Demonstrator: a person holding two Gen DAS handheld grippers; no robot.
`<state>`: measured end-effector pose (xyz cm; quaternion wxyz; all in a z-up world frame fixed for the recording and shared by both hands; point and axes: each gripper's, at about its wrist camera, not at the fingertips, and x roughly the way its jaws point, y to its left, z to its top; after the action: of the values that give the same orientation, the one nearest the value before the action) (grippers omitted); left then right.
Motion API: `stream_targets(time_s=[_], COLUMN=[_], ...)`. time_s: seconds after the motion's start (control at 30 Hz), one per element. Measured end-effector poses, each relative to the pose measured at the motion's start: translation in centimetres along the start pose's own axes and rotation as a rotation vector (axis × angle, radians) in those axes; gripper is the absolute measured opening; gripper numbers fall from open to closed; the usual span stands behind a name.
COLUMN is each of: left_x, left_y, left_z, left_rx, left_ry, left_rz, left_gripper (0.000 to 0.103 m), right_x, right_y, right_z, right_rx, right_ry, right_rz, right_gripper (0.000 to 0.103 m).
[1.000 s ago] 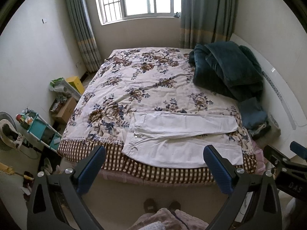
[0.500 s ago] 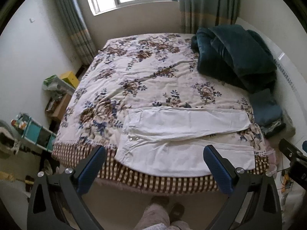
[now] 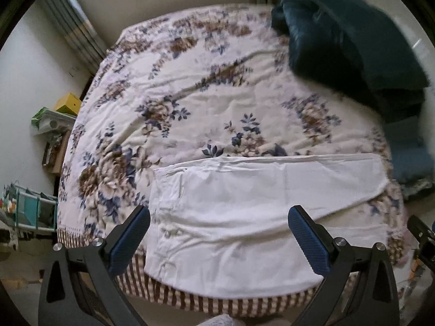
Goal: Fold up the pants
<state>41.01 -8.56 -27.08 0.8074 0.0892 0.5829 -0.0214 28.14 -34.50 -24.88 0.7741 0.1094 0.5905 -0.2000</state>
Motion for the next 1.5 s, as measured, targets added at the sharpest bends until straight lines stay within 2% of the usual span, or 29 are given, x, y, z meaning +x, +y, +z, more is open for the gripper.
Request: stream_targets(time_s=[0.07, 0.27, 0.3, 0.37, 0.47, 0.53, 0.63, 0.67, 0.73, 0.83, 0.9, 0.93, 1.0, 1.03, 1.07, 1.1, 1.13, 1.17, 1.2, 1.3, 1.4, 1.5], left_x=[5.2, 19.0, 20.7, 24.8, 29.5, 31.6, 34.5, 35.3, 36.6, 37.4, 37.1, 36.8, 36.2, 35.8, 35.5, 34.9, 34.5, 33.9, 33.0, 29.8, 25.8, 22.0], left_y=[-1.0, -4.9, -5.6, -7.1, -8.8, -9.8, -11.0, -11.3, -11.7, -12.2, -12.5, -12.7, -13.0, -13.0, -13.1, -12.9, -12.9, -12.8, -12.2, -10.6, -8.4, -7.1], left_z=[1.7, 4.2, 4.3, 4.5, 5.4, 5.9, 6.2, 6.2, 6.2, 6.0, 5.8, 5.7, 5.5, 5.5, 5.4, 5.4, 5.3, 5.1, 5.3, 5.3, 5.0, 3.0], left_rx=[0.022, 0.131, 0.162, 0.232, 0.324, 0.382, 0.456, 0.475, 0.505, 0.541, 0.558, 0.57, 0.586, 0.589, 0.598, 0.596, 0.582, 0.566, 0.54, 0.466, 0.379, 0.296], left_ry=[0.063, 0.207, 0.22, 0.25, 0.255, 0.244, 0.27, 0.282, 0.301, 0.311, 0.314, 0.309, 0.299, 0.286, 0.273, 0.251, 0.236, 0.224, 0.202, 0.15, 0.105, 0.066], left_rz=[0.004, 0.031, 0.033, 0.054, 0.075, 0.083, 0.047, 0.037, 0.028, -0.01, -0.06, -0.07, -0.097, -0.093, -0.085, -0.076, -0.076, -0.078, -0.079, -0.089, -0.104, -0.127], left_gripper=[0.103, 0.103, 0.103, 0.103, 0.102, 0.101, 0.095, 0.09, 0.088, 0.074, 0.047, 0.042, 0.018, 0.015, 0.011, 0.009, 0.008, 0.006, 0.006, 0.006, 0.005, 0.005], right_x=[5.8, 22.0, 25.9, 30.5, 38.5, 41.8, 45.3, 46.4, 48.7, 51.0, 52.6, 53.3, 54.7, 55.3, 55.5, 55.6, 55.3, 54.8, 54.5, 52.4, 49.7, 46.2], right_y=[0.7, 1.4, 1.7, 1.7, 1.1, 0.5, 1.5, 1.6, 1.1, -0.8, -1.6, -1.8, -1.8, -1.6, -1.5, -1.7, -2.0, -2.2, -2.4, -2.8, -3.0, -3.6], right_z=[2.4, 7.8, 9.0, 10.0, 11.7, 12.7, 14.2, 14.3, 14.6, 15.2, 15.5, 15.4, 15.0, 14.6, 14.2, 13.9, 13.5, 13.0, 12.7, 11.5, 9.6, 6.5], right_rx=[-0.001, 0.019, 0.012, 0.011, 0.113, 0.149, 0.039, 0.022, 0.052, 0.178, 0.253, 0.276, 0.295, 0.283, 0.279, 0.29, 0.318, 0.339, 0.36, 0.37, 0.383, 0.417], right_ry=[0.066, 0.261, 0.305, 0.354, 0.487, 0.506, 0.495, 0.515, 0.567, 0.593, 0.595, 0.604, 0.626, 0.631, 0.62, 0.606, 0.587, 0.576, 0.568, 0.523, 0.481, 0.44], right_rz=[-0.017, 0.02, 0.032, 0.022, 0.044, 0.052, -0.009, -0.013, 0.002, 0.036, 0.05, 0.051, 0.046, 0.026, 0.003, 0.004, 0.014, 0.033, 0.062, 0.098, 0.139, 0.198], right_gripper=[0.103, 0.103, 0.103, 0.103, 0.102, 0.101, 0.101, 0.101, 0.101, 0.101, 0.1, 0.098, 0.088, 0.082, 0.069, 0.05, 0.038, 0.017, 0.011, 0.005, 0.005, 0.004])
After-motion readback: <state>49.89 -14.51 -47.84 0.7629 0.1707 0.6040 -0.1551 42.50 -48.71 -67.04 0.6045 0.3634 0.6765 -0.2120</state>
